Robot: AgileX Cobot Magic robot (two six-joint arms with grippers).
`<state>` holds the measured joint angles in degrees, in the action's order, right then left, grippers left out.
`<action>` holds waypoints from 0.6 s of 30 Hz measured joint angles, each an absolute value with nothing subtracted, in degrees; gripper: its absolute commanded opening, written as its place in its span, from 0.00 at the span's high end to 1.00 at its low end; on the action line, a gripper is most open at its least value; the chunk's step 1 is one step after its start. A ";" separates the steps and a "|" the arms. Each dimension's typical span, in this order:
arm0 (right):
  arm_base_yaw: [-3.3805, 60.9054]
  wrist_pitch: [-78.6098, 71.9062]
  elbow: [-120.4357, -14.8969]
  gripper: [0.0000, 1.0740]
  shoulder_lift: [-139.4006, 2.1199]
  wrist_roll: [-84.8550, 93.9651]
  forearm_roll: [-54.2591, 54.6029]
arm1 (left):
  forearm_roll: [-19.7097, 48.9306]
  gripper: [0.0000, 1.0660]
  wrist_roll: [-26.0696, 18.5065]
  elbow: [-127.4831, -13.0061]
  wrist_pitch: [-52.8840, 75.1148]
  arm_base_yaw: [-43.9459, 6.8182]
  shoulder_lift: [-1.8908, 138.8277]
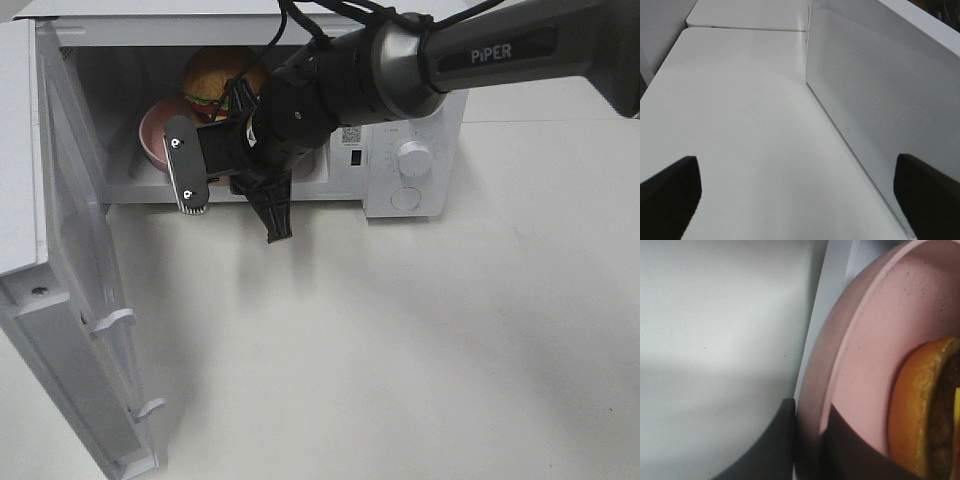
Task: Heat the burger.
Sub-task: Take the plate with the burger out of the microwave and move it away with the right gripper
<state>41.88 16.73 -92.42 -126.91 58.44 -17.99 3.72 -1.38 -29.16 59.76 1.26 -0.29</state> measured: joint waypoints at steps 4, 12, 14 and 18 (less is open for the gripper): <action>41.88 16.84 -90.53 1.00 -126.05 58.27 -17.99 | 3.72 0.06 -1.38 -29.16 59.76 1.26 -0.29; 41.88 15.01 -83.82 1.00 -122.33 58.27 -18.05 | 3.72 0.06 -1.38 -29.16 59.76 1.26 -0.29; 41.88 12.72 -80.50 1.00 -120.44 58.27 -19.02 | 3.72 0.06 -1.38 -29.16 59.76 1.26 -0.29; 41.94 9.28 -76.38 1.00 -117.74 58.27 -19.77 | 3.72 0.06 -1.38 -29.16 59.76 1.26 -0.29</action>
